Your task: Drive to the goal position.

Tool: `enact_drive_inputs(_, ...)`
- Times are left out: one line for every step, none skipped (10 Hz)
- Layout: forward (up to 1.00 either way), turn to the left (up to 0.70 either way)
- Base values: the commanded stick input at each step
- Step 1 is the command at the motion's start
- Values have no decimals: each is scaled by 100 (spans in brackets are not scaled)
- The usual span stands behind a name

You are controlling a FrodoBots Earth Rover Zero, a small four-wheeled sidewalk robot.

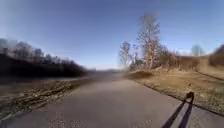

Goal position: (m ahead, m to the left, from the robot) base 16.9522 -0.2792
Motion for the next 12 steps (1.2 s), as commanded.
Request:
enact_drive_inputs(85, 0)
enact_drive_inputs(85, 0)
enact_drive_inputs(85, 0)
enact_drive_inputs(85, 0)
enact_drive_inputs(85, 0)
enact_drive_inputs(85, 0)
enact_drive_inputs(85, 0)
enact_drive_inputs(85, 0)
enact_drive_inputs(85, 0)
enact_drive_inputs(85, 0)
enact_drive_inputs(85, 0)
enact_drive_inputs(85, 0)
